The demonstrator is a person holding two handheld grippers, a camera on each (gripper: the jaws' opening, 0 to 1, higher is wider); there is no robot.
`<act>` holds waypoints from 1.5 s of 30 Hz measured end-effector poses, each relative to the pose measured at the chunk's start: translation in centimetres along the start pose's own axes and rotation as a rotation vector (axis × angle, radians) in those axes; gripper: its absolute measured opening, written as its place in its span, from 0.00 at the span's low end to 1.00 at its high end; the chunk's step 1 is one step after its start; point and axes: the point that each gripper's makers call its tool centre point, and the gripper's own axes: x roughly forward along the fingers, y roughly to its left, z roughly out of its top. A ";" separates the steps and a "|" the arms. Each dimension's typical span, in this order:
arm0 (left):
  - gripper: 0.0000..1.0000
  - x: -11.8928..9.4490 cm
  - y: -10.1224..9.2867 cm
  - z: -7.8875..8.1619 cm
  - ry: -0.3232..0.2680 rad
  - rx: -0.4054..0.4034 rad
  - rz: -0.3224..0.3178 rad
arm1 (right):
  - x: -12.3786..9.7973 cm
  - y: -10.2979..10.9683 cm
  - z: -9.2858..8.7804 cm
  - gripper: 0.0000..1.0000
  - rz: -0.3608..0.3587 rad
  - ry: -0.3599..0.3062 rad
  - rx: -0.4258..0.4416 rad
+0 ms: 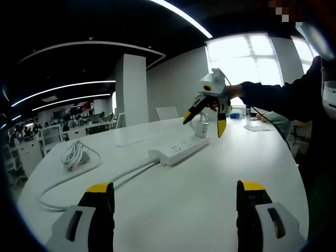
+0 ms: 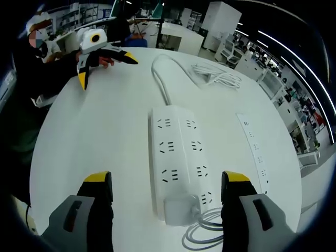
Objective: Straighten the power strip on the desk, plug the charger into it
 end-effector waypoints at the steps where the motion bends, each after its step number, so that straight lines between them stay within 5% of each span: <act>1: 0.99 0.0 0.0 0.0 0.000 0.000 0.000 | 0.0 0.0 0.0 0.86 0.001 -0.004 -0.001; 9: 0.99 0.0 0.0 0.0 0.000 -0.003 0.000 | -0.1 0.5 0.6 0.99 0.012 -0.038 0.004; 45: 0.99 0.7 -0.4 0.2 0.008 0.000 -0.012 | -2.4 0.4 2.4 1.00 -0.085 -0.223 0.004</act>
